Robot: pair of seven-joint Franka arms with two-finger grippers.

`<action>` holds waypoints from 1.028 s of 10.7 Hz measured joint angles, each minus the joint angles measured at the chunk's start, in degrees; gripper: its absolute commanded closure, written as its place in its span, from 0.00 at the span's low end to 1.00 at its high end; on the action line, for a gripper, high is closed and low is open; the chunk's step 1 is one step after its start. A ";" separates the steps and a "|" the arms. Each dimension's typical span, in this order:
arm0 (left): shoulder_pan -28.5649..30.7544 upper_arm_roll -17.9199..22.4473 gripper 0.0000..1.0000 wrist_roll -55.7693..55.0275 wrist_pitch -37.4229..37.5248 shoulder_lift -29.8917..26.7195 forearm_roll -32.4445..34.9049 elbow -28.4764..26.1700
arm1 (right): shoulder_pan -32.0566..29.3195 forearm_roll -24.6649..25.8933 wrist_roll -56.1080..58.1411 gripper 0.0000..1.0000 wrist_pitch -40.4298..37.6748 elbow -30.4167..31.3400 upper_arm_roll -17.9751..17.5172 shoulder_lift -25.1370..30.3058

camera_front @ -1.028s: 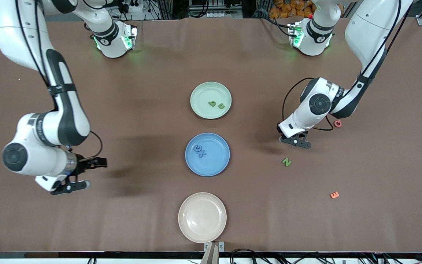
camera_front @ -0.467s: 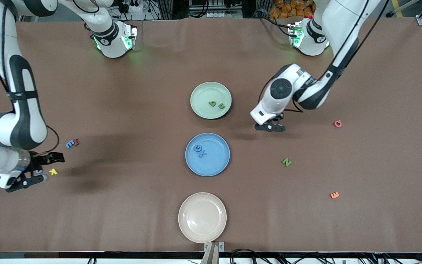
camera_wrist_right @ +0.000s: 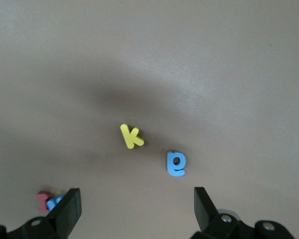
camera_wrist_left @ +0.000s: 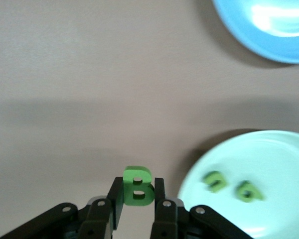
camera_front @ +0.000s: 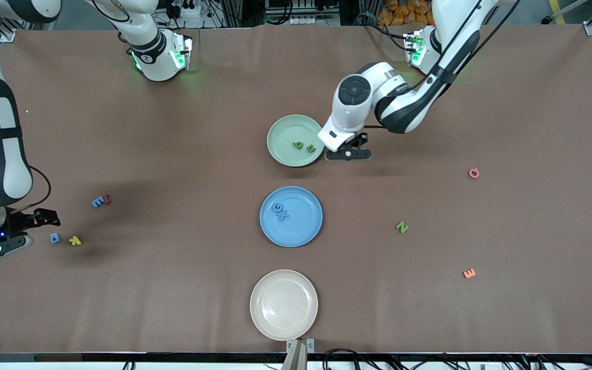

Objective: Sort letters by color into matching plates
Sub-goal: 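Lower the B onto the green plate and open the left gripper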

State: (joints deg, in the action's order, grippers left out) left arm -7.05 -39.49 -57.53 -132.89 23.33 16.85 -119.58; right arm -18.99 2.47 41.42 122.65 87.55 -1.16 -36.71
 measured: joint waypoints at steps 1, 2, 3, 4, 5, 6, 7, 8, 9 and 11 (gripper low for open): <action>-1.32 -0.25 1.00 -2.32 0.29 0.14 0.00 1.47 | -3.02 0.06 1.56 0.00 2.98 1.72 -2.13 -0.28; -2.98 -0.29 1.00 -4.79 0.40 0.67 -0.02 2.54 | -5.50 0.11 3.47 0.00 5.56 3.16 -3.56 -0.85; -4.55 -0.28 1.00 -7.14 0.40 1.58 -0.02 3.29 | -6.86 0.15 4.83 0.00 7.58 4.04 -4.11 -1.60; -5.84 -0.26 1.00 -9.42 0.40 2.75 -0.02 4.11 | -7.42 0.17 5.74 0.00 9.32 4.51 -4.29 -2.37; -6.86 -0.22 1.00 -11.04 0.40 3.96 -0.02 5.00 | -7.60 0.17 6.22 0.00 10.65 4.73 -4.33 -3.15; -7.44 -0.20 1.00 -11.87 0.40 4.97 -0.02 5.69 | -7.64 0.27 6.46 0.00 11.80 4.80 -4.36 -3.89; -7.55 -0.12 1.00 -12.11 0.41 5.77 -0.02 6.02 | -7.65 0.37 6.55 0.00 12.81 4.83 -4.39 -4.57; -7.54 0.02 1.00 -12.11 0.41 6.49 -0.02 6.24 | -7.66 0.53 6.56 0.00 13.71 4.86 -4.41 -5.14; -7.53 0.14 1.00 -12.14 0.41 7.06 -0.02 6.40 | -7.66 0.64 6.57 0.00 14.50 4.86 -4.43 -5.62; -7.54 0.18 1.00 -12.72 0.41 7.44 -0.02 6.64 | -7.82 0.85 6.57 0.00 15.92 4.85 -4.43 -6.56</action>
State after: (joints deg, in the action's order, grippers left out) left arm -14.59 -39.31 -70.26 -132.48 30.78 16.83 -112.94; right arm -26.81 3.31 47.99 138.56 92.40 -5.59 -43.27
